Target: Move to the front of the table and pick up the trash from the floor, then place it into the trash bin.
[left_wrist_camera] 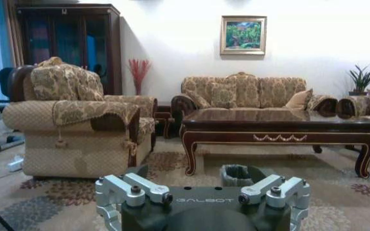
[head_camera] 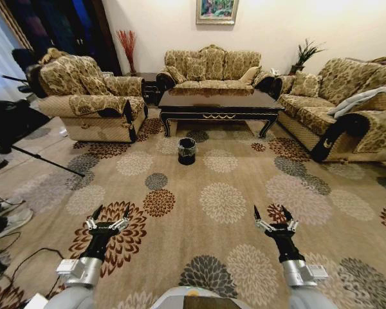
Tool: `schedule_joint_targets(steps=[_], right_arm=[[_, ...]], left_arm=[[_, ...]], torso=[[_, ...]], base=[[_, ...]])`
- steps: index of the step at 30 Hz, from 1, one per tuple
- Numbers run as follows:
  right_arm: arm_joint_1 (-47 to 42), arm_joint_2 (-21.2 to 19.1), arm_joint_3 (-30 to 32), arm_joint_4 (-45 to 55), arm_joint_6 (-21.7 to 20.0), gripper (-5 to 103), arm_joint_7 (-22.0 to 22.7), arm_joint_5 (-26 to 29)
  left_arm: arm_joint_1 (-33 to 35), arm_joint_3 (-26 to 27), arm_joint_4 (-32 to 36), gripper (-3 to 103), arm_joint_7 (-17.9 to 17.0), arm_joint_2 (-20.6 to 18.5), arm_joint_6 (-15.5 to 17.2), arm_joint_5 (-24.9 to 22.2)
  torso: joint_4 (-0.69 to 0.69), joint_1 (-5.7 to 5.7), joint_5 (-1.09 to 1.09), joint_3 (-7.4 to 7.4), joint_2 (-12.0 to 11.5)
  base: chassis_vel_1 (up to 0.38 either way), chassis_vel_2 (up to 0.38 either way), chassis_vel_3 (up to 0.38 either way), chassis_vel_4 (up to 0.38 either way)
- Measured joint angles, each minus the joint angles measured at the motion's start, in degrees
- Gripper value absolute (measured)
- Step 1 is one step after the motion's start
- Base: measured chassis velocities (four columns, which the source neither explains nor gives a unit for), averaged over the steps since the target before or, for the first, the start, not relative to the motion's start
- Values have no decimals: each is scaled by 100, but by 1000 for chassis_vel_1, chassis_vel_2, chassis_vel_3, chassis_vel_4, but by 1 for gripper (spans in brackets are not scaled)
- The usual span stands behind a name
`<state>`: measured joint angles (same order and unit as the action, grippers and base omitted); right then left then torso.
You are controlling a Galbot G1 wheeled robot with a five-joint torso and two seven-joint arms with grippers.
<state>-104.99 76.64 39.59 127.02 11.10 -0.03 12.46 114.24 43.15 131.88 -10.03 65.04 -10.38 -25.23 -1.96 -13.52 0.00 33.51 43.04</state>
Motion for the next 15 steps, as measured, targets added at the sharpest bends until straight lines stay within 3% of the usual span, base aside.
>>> schedule_joint_targets(steps=[15], right_arm=[[0, 0, 0, 0, 0, 100, 0, 0]], left_arm=[[0, 0, 0, 100, 0, 0, 0, 0]], torso=[[0, -153, 0, 216, 369]], base=[[0, 0, 0, 0]])
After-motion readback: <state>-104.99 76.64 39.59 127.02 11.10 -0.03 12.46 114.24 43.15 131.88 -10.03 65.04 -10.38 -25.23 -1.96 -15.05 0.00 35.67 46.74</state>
